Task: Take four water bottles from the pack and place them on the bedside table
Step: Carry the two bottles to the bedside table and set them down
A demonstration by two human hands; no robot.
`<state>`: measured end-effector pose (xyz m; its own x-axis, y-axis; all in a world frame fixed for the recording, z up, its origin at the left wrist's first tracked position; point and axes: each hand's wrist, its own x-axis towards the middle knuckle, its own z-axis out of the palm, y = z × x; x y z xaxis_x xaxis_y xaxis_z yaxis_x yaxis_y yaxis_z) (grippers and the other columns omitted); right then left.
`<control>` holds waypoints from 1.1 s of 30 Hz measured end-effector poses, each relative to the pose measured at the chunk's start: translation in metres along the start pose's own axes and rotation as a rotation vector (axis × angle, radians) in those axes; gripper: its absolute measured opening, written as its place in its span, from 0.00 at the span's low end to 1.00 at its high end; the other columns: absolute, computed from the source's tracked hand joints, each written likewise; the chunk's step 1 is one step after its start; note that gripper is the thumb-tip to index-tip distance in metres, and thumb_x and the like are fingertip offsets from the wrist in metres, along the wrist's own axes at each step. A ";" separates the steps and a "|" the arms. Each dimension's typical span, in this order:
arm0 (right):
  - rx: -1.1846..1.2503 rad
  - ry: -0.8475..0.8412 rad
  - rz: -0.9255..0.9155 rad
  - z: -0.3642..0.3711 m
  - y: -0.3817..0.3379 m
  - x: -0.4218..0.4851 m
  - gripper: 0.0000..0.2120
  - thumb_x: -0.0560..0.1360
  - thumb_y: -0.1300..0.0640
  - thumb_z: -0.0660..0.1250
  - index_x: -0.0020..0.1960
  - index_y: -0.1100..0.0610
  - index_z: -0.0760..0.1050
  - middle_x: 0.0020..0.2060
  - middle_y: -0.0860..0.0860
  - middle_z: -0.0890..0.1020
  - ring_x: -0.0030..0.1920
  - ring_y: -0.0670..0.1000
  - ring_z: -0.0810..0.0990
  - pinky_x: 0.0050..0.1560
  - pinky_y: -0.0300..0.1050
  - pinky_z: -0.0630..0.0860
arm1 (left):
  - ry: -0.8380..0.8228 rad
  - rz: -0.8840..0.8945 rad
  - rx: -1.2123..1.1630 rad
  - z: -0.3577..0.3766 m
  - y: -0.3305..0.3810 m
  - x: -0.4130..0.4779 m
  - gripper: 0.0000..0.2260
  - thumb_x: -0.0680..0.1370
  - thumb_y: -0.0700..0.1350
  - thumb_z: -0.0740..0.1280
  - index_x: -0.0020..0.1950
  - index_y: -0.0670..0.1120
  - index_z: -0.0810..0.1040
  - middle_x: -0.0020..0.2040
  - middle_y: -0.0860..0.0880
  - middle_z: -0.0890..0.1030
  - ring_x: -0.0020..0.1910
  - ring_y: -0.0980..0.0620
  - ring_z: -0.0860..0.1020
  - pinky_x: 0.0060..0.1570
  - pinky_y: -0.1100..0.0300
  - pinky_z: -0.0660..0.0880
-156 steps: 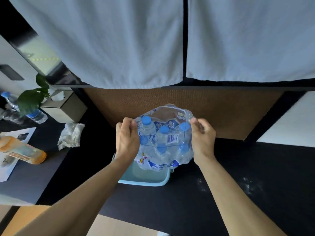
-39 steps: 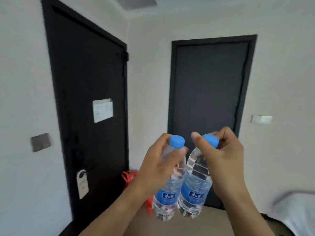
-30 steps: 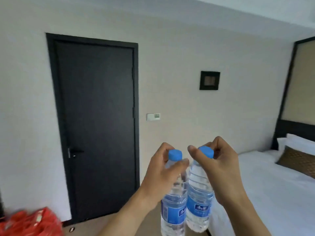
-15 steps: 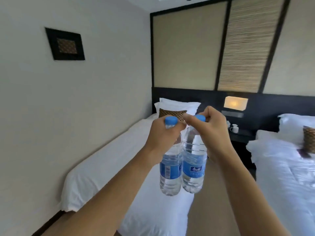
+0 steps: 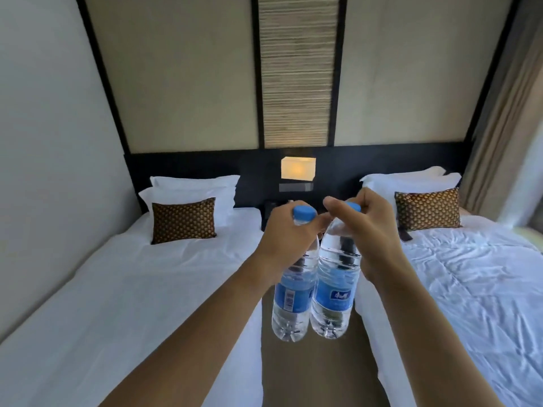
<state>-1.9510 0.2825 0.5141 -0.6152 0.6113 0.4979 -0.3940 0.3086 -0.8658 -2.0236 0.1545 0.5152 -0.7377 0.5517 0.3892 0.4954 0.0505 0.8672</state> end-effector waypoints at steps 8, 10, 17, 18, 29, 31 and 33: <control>-0.050 0.034 0.025 -0.023 0.126 0.227 0.19 0.70 0.50 0.78 0.38 0.56 0.69 0.30 0.51 0.71 0.30 0.46 0.72 0.31 0.39 0.75 | 0.030 0.027 -0.043 0.087 -0.083 0.253 0.11 0.78 0.53 0.72 0.48 0.45 0.80 0.40 0.52 0.82 0.34 0.62 0.81 0.38 0.66 0.82; -0.041 0.049 0.035 -0.025 0.150 0.282 0.19 0.70 0.52 0.78 0.38 0.56 0.68 0.30 0.51 0.70 0.30 0.47 0.70 0.31 0.40 0.73 | 0.032 0.021 -0.051 0.103 -0.100 0.314 0.13 0.77 0.52 0.73 0.49 0.43 0.80 0.40 0.50 0.82 0.34 0.60 0.80 0.41 0.61 0.83; -0.051 0.042 0.072 -0.014 0.263 0.461 0.20 0.69 0.51 0.78 0.38 0.57 0.67 0.32 0.55 0.71 0.33 0.54 0.73 0.36 0.51 0.75 | 0.049 -0.032 -0.142 0.147 -0.181 0.503 0.16 0.77 0.50 0.74 0.45 0.37 0.78 0.25 0.54 0.78 0.26 0.60 0.76 0.31 0.69 0.76; -0.052 0.047 0.070 -0.010 0.285 0.485 0.20 0.69 0.51 0.78 0.38 0.57 0.67 0.32 0.55 0.71 0.33 0.54 0.72 0.36 0.51 0.74 | 0.051 -0.035 -0.152 0.154 -0.197 0.530 0.14 0.77 0.49 0.74 0.43 0.38 0.78 0.26 0.53 0.77 0.26 0.59 0.76 0.31 0.67 0.76; -0.107 0.133 0.043 0.034 0.474 0.776 0.18 0.68 0.49 0.77 0.38 0.57 0.69 0.26 0.44 0.72 0.31 0.46 0.71 0.31 0.40 0.73 | -0.013 0.033 -0.177 0.198 -0.338 0.854 0.12 0.77 0.47 0.75 0.43 0.40 0.78 0.36 0.45 0.77 0.37 0.49 0.76 0.43 0.46 0.80; -0.112 0.134 0.042 0.037 0.502 0.825 0.18 0.68 0.49 0.77 0.38 0.57 0.69 0.28 0.47 0.73 0.31 0.49 0.73 0.32 0.43 0.74 | -0.021 0.042 -0.184 0.208 -0.357 0.907 0.12 0.76 0.46 0.75 0.43 0.39 0.78 0.36 0.47 0.77 0.36 0.51 0.75 0.39 0.51 0.79; -0.104 0.135 0.056 0.037 0.534 0.874 0.19 0.68 0.49 0.77 0.37 0.56 0.68 0.29 0.52 0.75 0.32 0.52 0.75 0.34 0.47 0.75 | -0.024 0.027 -0.196 0.221 -0.379 0.957 0.13 0.76 0.47 0.75 0.43 0.38 0.77 0.35 0.47 0.77 0.35 0.52 0.75 0.36 0.60 0.75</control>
<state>-2.7240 0.9546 0.4886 -0.5341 0.7198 0.4434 -0.2849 0.3405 -0.8960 -2.8156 0.8472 0.4901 -0.7126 0.5708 0.4079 0.4144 -0.1267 0.9012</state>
